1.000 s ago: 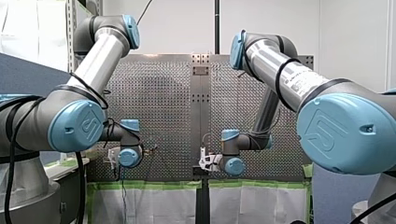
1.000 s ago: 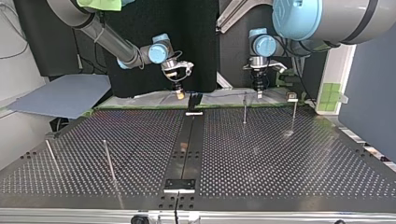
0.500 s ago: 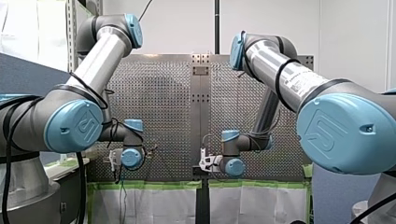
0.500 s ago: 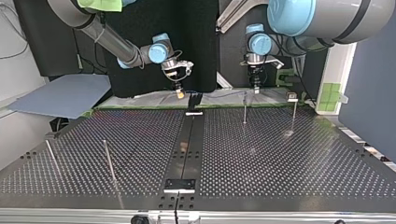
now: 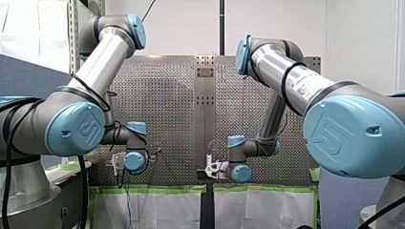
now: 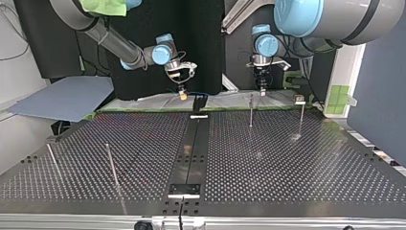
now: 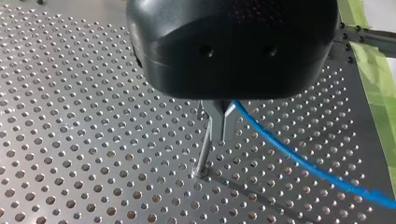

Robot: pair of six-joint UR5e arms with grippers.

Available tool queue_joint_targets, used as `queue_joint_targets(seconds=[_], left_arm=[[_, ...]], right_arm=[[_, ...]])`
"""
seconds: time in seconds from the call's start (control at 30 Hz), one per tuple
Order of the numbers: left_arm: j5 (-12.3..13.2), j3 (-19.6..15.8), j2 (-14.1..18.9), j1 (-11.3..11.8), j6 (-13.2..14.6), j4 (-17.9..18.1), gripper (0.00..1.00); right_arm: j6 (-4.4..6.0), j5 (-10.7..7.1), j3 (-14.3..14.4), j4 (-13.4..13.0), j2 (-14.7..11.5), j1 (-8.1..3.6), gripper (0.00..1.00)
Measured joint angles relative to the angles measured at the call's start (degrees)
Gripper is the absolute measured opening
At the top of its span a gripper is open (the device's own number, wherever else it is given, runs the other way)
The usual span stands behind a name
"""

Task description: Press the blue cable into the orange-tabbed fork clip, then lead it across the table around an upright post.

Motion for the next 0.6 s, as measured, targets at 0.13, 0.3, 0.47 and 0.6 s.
queue_joint_targets(seconds=[0.13, 0.3, 0.47, 0.6], left_arm=[[0.5, 0.0, 0.0, 0.1, -0.1, 0.1, 0.00], [1.1, 0.0, -0.3, 0.4, -0.8, 0.4, 0.00], [1.6, 0.0, -2.2, 0.7, -1.5, 1.0, 0.00], [2.3, 0.0, -3.9, 1.1, -2.4, 2.3, 0.00]], right_arm=[[0.00, 0.18, -0.2, 0.4, 0.9, -0.28, 0.00], [0.00, 0.22, -1.0, 1.3, 1.2, -0.52, 0.00], [0.00, 0.23, -1.9, 2.6, 1.2, -0.60, 0.00], [0.00, 0.27, -2.2, 3.1, 1.2, -0.67, 0.00]])
